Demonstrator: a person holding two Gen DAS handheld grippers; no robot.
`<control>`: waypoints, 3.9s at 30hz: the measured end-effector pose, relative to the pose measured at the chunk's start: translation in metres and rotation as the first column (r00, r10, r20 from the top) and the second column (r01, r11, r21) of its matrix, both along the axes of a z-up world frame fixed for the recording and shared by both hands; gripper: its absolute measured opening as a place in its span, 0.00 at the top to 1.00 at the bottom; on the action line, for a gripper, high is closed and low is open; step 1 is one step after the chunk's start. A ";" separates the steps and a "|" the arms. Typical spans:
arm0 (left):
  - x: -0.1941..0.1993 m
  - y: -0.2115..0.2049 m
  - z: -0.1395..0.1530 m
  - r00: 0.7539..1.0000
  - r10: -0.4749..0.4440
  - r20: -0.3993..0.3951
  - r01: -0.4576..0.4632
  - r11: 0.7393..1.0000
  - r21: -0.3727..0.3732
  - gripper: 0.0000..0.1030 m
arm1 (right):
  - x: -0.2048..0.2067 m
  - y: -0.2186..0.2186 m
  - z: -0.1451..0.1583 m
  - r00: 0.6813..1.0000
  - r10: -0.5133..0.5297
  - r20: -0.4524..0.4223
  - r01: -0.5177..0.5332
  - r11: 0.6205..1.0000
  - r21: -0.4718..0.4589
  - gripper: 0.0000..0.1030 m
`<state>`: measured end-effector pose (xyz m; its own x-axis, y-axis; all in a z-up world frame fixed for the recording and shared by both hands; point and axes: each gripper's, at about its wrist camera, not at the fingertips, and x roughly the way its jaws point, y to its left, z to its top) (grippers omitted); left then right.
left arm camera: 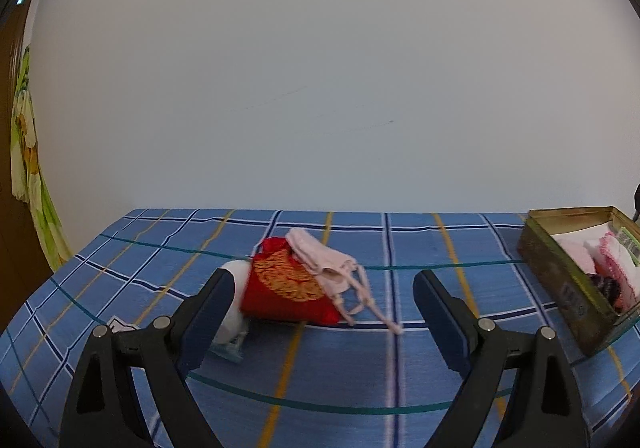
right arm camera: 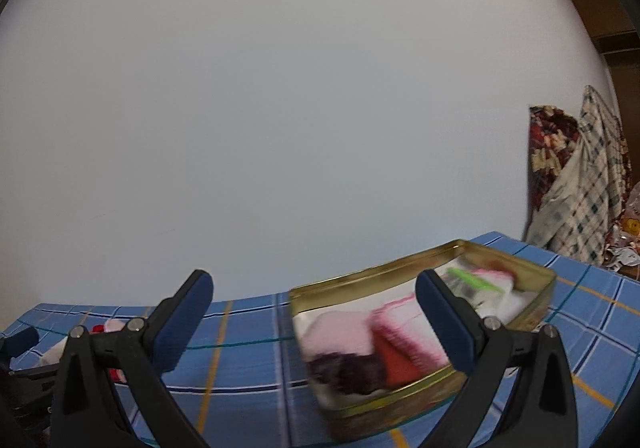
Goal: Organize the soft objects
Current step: 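Move both tools back toward the red pouch, mask and gauze roll, then grasp the pink mask with the right tool while the left tool grasps the white gauze roll, then lift the mask and gauze roll and carry them over the gold tin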
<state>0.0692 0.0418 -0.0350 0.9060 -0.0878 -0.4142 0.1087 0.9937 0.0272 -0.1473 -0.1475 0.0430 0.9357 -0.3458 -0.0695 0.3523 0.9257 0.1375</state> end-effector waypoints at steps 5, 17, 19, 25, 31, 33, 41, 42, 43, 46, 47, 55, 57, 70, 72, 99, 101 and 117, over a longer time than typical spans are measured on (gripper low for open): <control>0.015 0.033 -0.003 0.999 0.040 -0.036 -0.042 0.998 -0.040 0.10 | 0.007 0.019 -0.001 0.999 0.047 -0.022 -0.047 0.999 -0.003 0.00; 0.039 0.106 -0.002 0.983 0.166 -0.076 -0.174 0.979 -0.105 0.10 | 0.050 0.063 -0.009 0.973 0.191 -0.128 -0.194 0.981 -0.012 0.01; 0.044 0.115 -0.002 0.980 0.180 -0.080 -0.188 0.976 -0.113 0.10 | 0.061 0.071 -0.011 0.961 0.223 -0.163 -0.230 0.973 -0.025 0.05; 0.054 0.140 0.000 0.969 0.228 -0.091 -0.239 0.961 -0.141 0.10 | 0.096 0.093 -0.017 0.909 0.325 -0.262 -0.345 0.938 -0.031 0.17; 0.056 0.152 0.002 0.966 0.236 -0.106 -0.250 0.956 -0.152 0.10 | 0.142 0.114 -0.025 0.812 0.441 -0.381 -0.474 0.881 0.010 0.26; 0.057 0.150 0.001 0.964 0.241 -0.114 -0.255 0.958 -0.131 0.10 | 0.156 0.121 -0.029 0.784 0.460 -0.416 -0.497 0.867 0.024 0.31; 0.059 0.150 0.000 0.959 0.252 -0.129 -0.263 0.962 -0.076 0.10 | 0.211 0.136 -0.046 0.667 0.529 -0.525 -0.551 0.824 0.131 0.39; 0.059 0.152 0.000 0.960 0.248 -0.133 -0.260 0.962 -0.085 0.10 | 0.218 0.137 -0.048 0.651 0.537 -0.537 -0.551 0.820 0.152 0.41; 0.059 0.152 0.000 0.960 0.245 -0.136 -0.258 0.962 -0.089 0.10 | 0.224 0.137 -0.052 0.636 0.542 -0.548 -0.549 0.818 0.172 0.43; 0.059 0.151 0.001 0.964 0.228 -0.137 -0.240 0.967 -0.080 0.10 | 0.239 0.138 -0.059 0.591 0.570 -0.571 -0.547 0.803 0.235 0.47; 0.058 0.149 0.001 0.965 0.222 -0.136 -0.234 0.969 -0.076 0.10 | 0.242 0.139 -0.061 0.581 0.574 -0.577 -0.545 0.801 0.248 0.48; 0.051 0.127 0.004 0.985 0.124 -0.120 -0.127 0.992 -0.017 0.10 | 0.246 0.143 -0.071 0.573 0.558 -0.600 -0.508 0.817 0.274 0.91; 0.050 0.122 0.004 0.989 0.081 -0.122 -0.084 0.996 -0.024 0.10 | 0.236 0.133 -0.067 0.604 0.571 -0.556 -0.501 0.814 0.292 0.91; 0.059 0.092 -0.017 0.974 -0.048 -0.221 0.052 0.999 0.010 0.41 | 0.142 0.096 -0.040 0.764 0.503 -0.404 -0.486 0.861 0.152 0.91; 0.061 0.095 -0.020 0.969 -0.068 -0.237 0.062 0.998 -0.033 0.41 | 0.130 0.093 -0.039 0.763 0.504 -0.404 -0.492 0.859 0.142 0.91; 0.038 0.133 0.003 0.993 -0.081 -0.091 0.052 0.957 -0.284 0.69 | 0.081 0.081 -0.040 0.813 0.464 -0.352 -0.466 0.881 0.085 0.91; 0.035 0.137 0.007 0.996 -0.061 -0.067 0.038 0.954 -0.299 0.69 | 0.079 0.082 -0.037 0.828 0.453 -0.330 -0.458 0.886 0.069 0.91; 0.007 0.086 0.021 0.986 -0.163 0.028 0.164 0.936 -0.312 0.69 | 0.054 0.063 -0.023 0.884 0.390 -0.259 -0.404 0.915 0.000 0.91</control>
